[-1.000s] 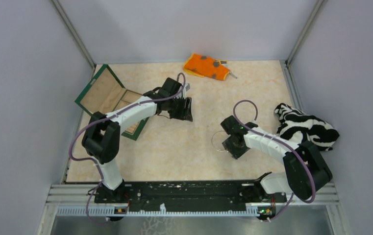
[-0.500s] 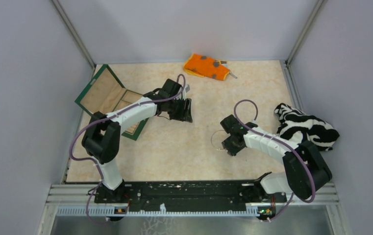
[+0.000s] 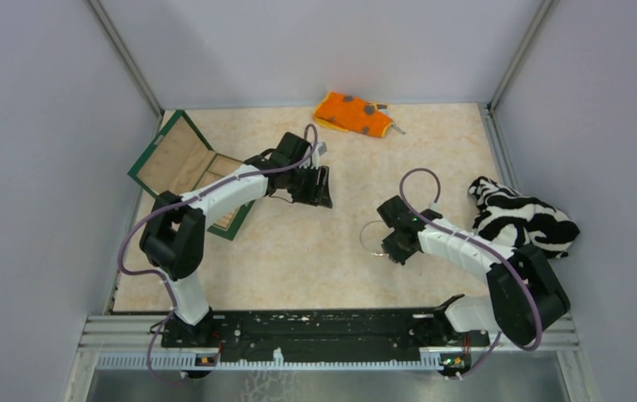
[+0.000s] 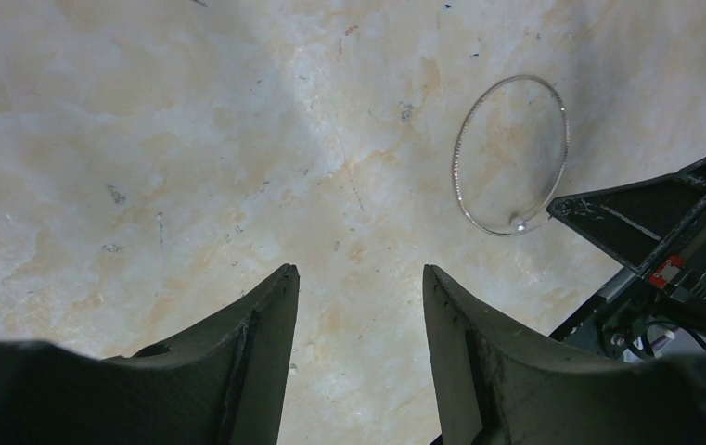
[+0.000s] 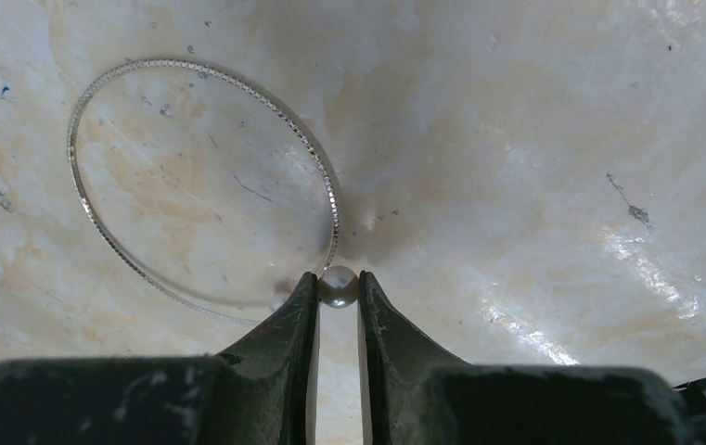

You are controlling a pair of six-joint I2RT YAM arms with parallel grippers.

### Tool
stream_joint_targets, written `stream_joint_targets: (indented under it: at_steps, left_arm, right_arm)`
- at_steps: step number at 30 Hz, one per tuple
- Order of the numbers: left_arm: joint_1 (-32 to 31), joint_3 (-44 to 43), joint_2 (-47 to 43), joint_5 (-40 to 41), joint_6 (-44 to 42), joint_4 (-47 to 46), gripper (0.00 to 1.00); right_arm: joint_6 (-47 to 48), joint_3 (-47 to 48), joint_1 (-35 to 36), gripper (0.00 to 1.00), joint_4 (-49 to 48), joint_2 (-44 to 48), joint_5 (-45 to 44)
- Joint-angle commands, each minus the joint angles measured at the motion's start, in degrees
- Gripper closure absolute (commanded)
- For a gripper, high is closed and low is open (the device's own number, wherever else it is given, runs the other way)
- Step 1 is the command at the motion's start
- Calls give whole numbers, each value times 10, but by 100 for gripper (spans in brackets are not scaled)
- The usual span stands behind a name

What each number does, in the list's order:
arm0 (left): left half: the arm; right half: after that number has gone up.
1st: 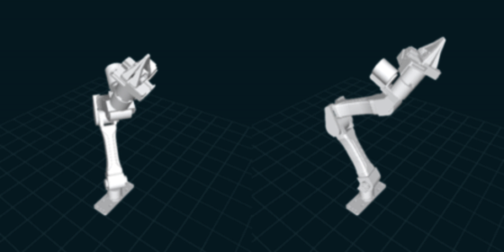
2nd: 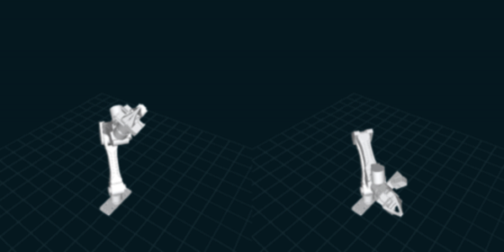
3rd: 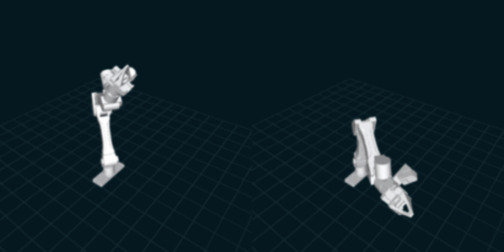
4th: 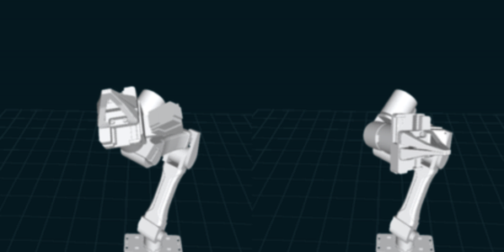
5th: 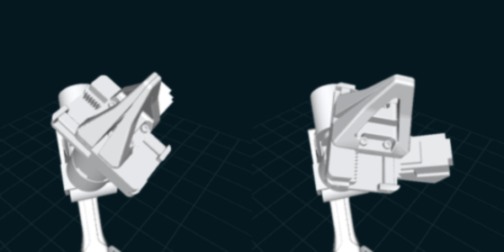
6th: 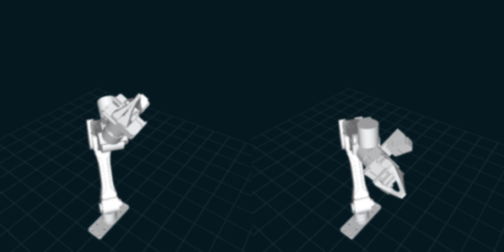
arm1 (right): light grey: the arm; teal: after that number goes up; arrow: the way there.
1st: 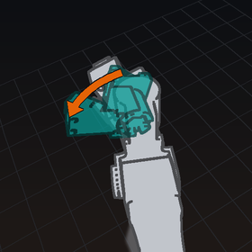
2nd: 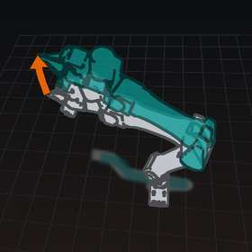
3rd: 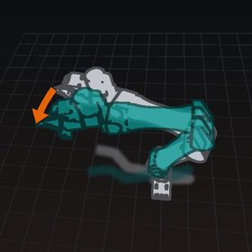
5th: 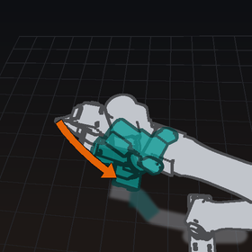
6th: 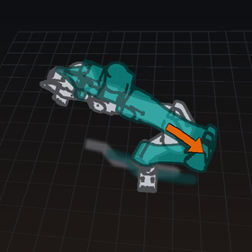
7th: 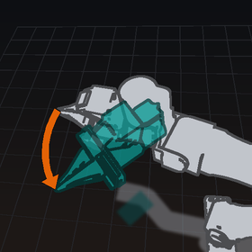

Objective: Organize the mixed jewelry

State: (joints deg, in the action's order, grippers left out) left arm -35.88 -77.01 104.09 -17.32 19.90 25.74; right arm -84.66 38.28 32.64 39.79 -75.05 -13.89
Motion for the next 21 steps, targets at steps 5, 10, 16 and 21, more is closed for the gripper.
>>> stream_joint_targets:
  at_steps: [5, 10, 16, 21]
  left_arm:
    - [22, -25, 15, -51, 16, -6, 41]
    - [46, -27, 9, -83, 19, 9, 41]
    - [49, -14, 3, -118, 47, 0, 41]
    - [49, 34, -9, -164, 91, -61, 39]
  right_arm:
    - [83, 36, 7, 100, -27, 37, -37]
    - [122, 32, 7, 100, -70, 57, -40]
    - [177, 16, 7, 100, -129, 87, -21]
    - [207, -18, 6, 100, -173, 127, -2]
